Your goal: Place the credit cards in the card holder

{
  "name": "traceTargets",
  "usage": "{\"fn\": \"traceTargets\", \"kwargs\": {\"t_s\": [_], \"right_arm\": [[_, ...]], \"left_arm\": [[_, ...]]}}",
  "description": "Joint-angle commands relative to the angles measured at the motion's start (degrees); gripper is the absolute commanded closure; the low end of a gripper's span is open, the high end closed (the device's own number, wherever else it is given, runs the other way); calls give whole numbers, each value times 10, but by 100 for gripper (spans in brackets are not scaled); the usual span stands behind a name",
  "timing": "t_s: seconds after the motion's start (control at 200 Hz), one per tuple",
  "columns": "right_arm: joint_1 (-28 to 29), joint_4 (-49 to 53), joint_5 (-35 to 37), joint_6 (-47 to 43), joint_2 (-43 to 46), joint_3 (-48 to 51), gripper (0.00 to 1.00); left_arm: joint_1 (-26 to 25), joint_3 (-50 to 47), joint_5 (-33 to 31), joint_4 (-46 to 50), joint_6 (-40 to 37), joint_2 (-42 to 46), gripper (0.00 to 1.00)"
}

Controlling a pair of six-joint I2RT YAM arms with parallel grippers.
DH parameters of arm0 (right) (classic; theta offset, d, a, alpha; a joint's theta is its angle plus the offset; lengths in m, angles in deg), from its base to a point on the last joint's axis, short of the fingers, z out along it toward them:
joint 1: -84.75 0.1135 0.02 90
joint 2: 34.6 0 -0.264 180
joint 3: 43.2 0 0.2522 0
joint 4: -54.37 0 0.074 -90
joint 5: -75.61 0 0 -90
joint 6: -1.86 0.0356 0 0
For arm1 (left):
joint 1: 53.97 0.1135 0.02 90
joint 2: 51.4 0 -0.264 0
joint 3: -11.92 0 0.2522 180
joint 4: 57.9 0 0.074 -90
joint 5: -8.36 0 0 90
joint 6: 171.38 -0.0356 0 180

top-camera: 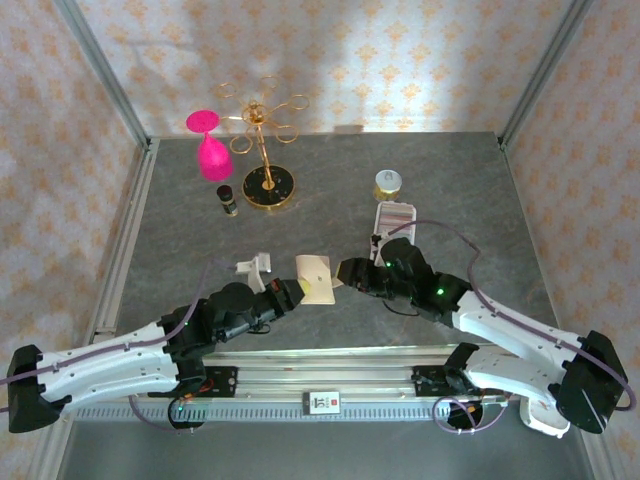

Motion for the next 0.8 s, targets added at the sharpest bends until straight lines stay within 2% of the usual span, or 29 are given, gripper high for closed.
{"fn": "traceTargets", "kwargs": {"t_s": [0.0, 0.15, 0.295, 0.375, 0.571, 0.656, 0.796], "right_arm": [[-2, -52, -39, -1, 2, 8, 61], [-2, -43, -50, -11, -9, 4, 79], [-2, -34, -40, -18, -26, -4, 88], [-2, -31, -29, -19, -32, -6, 100], [0, -61, -22, -4, -49, 11, 100], [7, -91, -29, 3, -70, 29, 100], [19, -124, -18, 9, -104, 41, 100]], "left_arm": [[3, -13, 3, -48, 10, 6, 100], [7, -28, 5, -91, 13, -6, 100], [14, -26, 19, -103, 9, -30, 100], [21, -30, 21, -104, 8, -36, 100], [62, -64, 48, -92, 22, -69, 100], [82, -82, 61, -104, 17, -95, 94], [109, -109, 84, -151, 18, -141, 92]]}}
